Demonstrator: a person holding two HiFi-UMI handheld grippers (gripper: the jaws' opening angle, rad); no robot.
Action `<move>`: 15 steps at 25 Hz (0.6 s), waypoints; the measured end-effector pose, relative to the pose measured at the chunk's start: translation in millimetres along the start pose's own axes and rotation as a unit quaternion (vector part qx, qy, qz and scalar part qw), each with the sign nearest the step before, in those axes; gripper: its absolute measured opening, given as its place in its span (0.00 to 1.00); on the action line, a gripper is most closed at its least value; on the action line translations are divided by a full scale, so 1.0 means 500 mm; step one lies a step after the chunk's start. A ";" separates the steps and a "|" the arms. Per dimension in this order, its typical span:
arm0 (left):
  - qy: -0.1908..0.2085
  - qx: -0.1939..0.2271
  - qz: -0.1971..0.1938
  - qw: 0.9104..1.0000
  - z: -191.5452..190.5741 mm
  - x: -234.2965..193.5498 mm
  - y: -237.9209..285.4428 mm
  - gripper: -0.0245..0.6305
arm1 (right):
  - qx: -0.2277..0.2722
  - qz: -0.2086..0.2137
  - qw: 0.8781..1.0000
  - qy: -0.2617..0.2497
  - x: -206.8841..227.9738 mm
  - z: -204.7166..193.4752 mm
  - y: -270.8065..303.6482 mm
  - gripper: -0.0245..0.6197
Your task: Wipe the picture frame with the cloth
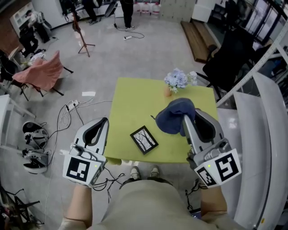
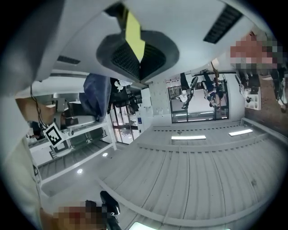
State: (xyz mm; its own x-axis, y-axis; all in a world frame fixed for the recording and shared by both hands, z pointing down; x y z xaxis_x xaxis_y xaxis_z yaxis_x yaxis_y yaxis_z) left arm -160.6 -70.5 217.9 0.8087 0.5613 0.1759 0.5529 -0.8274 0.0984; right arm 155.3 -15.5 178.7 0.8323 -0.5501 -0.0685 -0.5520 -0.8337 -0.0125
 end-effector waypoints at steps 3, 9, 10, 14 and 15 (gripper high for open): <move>-0.003 -0.006 -0.002 1.000 -0.018 0.019 0.000 0.05 | -0.010 -0.001 1.000 0.007 0.000 -0.024 -0.004 0.14; 0.001 -0.018 -0.007 1.000 -0.054 0.044 0.003 0.05 | -0.041 0.009 0.999 0.017 -0.015 -0.078 0.002 0.14; 0.002 -0.019 -0.006 1.000 -0.059 0.044 0.004 0.05 | -0.046 0.012 0.999 0.019 -0.017 -0.086 0.004 0.14; 0.001 -0.021 -0.003 1.000 -0.069 0.037 0.007 0.05 | -0.060 0.022 0.998 0.025 -0.028 -0.112 0.011 0.14; -0.002 -0.021 -0.003 1.000 -0.068 0.037 0.008 0.05 | -0.062 0.023 0.998 0.025 -0.029 -0.116 0.012 0.14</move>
State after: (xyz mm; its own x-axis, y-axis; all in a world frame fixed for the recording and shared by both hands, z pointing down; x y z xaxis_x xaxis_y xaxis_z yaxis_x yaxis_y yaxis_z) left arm -150.2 -64.2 254.7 0.8068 0.5657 0.1706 0.5482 -0.8244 0.1411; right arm 142.6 -15.4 237.5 0.8095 -0.5869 -0.0159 -0.5819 -0.8055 0.1123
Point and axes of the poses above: the fingertips, and each gripper's own axes: y forward along the fingers, x to its right, z out of its top, the point moved 10 cm from there along -y, backward along the fingers, and after that the axes turned 7 degrees about z, right-handed, at the moved point
